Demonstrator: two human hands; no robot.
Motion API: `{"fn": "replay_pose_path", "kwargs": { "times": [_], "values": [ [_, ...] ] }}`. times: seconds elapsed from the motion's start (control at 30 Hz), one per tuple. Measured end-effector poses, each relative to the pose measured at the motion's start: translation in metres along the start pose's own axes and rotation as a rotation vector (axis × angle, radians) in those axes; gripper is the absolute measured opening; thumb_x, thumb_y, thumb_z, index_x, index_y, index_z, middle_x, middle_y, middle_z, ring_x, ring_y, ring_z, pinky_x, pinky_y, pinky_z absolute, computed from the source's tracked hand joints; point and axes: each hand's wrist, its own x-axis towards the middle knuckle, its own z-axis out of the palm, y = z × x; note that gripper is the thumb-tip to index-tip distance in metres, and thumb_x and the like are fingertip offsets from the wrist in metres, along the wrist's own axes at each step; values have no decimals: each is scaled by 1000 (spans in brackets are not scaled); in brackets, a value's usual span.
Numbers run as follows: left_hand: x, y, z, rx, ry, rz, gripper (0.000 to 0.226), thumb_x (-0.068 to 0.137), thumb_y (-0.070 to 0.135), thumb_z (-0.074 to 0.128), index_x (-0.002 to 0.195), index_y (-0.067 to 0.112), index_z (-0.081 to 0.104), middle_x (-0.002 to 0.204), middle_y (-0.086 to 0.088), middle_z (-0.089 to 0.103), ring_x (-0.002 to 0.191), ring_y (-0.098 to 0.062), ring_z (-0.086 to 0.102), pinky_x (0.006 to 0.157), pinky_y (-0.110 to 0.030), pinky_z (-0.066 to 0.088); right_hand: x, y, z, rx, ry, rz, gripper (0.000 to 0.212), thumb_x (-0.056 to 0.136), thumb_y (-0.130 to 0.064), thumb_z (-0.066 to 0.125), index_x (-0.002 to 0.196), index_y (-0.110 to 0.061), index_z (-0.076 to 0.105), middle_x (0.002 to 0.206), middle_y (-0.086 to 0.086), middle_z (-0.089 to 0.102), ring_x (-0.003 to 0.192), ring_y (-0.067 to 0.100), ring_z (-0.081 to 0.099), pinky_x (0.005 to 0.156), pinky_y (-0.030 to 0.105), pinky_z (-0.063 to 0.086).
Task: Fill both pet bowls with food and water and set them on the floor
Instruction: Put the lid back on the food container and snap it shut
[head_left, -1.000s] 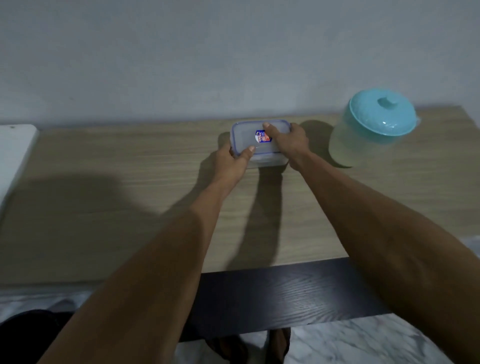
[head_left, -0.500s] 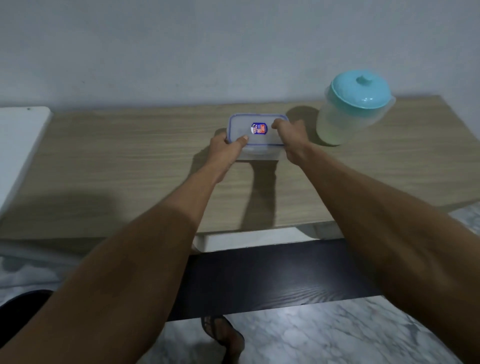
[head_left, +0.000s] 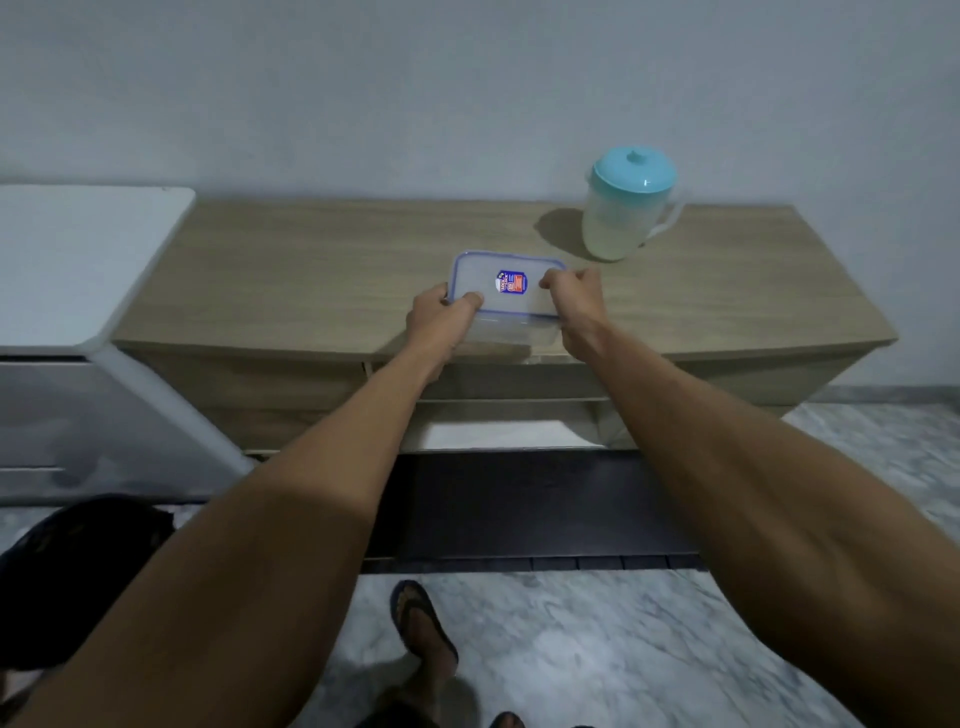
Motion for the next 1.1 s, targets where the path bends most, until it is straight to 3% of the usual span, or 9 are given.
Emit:
{"fn": "replay_pose_path", "kwargs": {
  "times": [0.1,0.23,0.37,0.47,0.6,0.73,0.83,0.93,1.1],
  "values": [
    [-35,-18,-3,-20,-29,-17,19,85,33,64,100,22,65,98,-1,69,94,-20,64,92,-39,54,-35,15,-14,-44,-6,6,22,87,-17,58,102,-12,43,82,-5,45,70,6,43,62,27,38],
    [-68,-47,-10,-28,-31,-68,20,78,38,64,91,24,67,93,2,70,92,-19,66,89,-39,54,-68,44,-19,-40,-23,65,20,85,-19,59,98,-14,44,83,-3,47,76,15,46,75,32,40],
    [-80,-83,-18,-41,-67,-102,16,88,27,62,104,24,66,92,4,66,86,-11,62,88,-37,53,-81,84,-10,-11,-42,132,17,84,-17,58,91,-15,43,88,1,50,74,16,49,69,34,43],
    [-78,-119,-26,-35,-109,-153,29,92,25,61,120,17,63,102,-1,66,96,-16,63,91,-37,55,-80,119,7,-21,-72,141,19,86,-14,59,99,-12,45,89,1,51,77,16,52,65,29,44],
    [-56,-173,-29,-66,-82,-147,35,89,20,66,124,16,63,108,-3,68,99,-18,64,88,-35,55,-61,171,36,-26,-93,129,21,85,-14,62,101,-12,48,95,5,57,83,18,57,68,30,47],
    [-21,-218,-22,-120,-43,-82,38,85,15,70,122,15,62,109,-4,70,96,-16,65,76,-24,51,-33,210,64,9,-110,94,19,89,-11,61,104,-13,49,89,1,57,74,12,57,64,27,49],
    [9,-243,-14,-128,-9,-12,37,86,14,71,122,11,62,107,-4,70,94,-14,66,79,-24,53,-5,229,83,52,-122,35,11,92,-10,60,101,-14,54,91,3,62,81,17,61,77,36,55],
    [45,-262,-5,-126,33,46,37,86,18,72,121,7,62,110,-5,69,99,-17,66,92,-32,55,31,247,103,12,-100,-68,8,92,-16,61,100,-17,61,98,5,64,92,20,60,91,36,50],
    [94,-280,13,-88,68,100,69,84,38,70,141,8,46,135,-6,58,126,-22,54,110,-41,43,79,264,125,-22,-151,-33,40,99,-22,49,137,-8,47,127,13,58,116,27,57,105,44,46]
  ]
}}
